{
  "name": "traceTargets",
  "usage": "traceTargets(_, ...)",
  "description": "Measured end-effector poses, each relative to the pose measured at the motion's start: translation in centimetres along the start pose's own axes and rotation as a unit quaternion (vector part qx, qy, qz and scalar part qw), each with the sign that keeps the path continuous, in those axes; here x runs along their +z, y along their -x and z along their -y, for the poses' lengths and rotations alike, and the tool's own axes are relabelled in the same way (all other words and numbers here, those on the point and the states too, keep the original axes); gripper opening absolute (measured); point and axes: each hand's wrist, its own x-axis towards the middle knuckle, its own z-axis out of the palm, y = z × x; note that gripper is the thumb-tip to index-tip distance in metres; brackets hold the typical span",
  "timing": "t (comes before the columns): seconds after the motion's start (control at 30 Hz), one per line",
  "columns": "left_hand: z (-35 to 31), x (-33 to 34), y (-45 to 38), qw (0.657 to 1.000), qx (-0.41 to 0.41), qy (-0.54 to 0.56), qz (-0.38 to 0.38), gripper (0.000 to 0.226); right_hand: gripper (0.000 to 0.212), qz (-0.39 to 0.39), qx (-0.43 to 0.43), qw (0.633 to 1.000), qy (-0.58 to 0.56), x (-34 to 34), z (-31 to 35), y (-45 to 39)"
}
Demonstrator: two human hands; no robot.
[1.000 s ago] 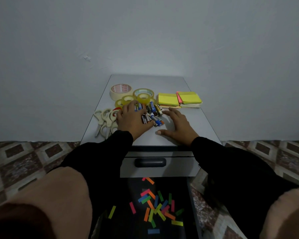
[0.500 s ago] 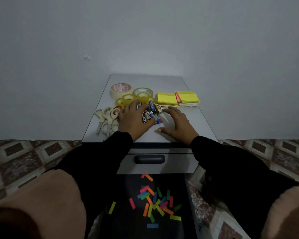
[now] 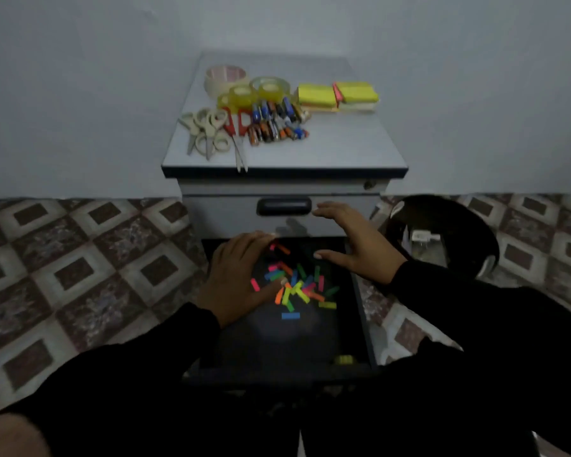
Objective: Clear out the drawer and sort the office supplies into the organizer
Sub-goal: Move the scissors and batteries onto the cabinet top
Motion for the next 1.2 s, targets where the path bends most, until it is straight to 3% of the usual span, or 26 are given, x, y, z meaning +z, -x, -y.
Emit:
traceTargets(0.33, 4.9, 6.6, 8.3, 0.984, -0.104, -0.096, 0.112, 0.089, 0.071, 0.226, 0.067, 0.970, 0.055, 10.0, -4.7, 6.5)
traceTargets(0.43, 6.8, 7.2, 9.0, 0.971, -0.155, -0.110, 0.143, 0.098, 0.063, 0.320, 0.133, 0.933, 0.093, 11.8, -5.9, 6.9)
traceTargets(0.57, 7.9, 7.9, 9.0, 0.954, -0.217, -0.118, 0.170, 0.105, 0.061, 0.420, 0.221, 0.878, 0.063, 14.2, -7.5, 7.3)
traceTargets(0.93, 9.1, 9.5, 9.3, 0.932, -0.265, -0.124, 0.213, 0.108, 0.066, 0.449, 0.224, 0.861, 0.090, 16.2, -8.5, 7.5)
traceTargets(1.2, 8.9, 9.6, 9.3, 0.932, -0.271, -0.132, 0.203, 0.108, 0.082, 0.453, 0.235, 0.856, 0.082, 16.3, -8.7, 7.2)
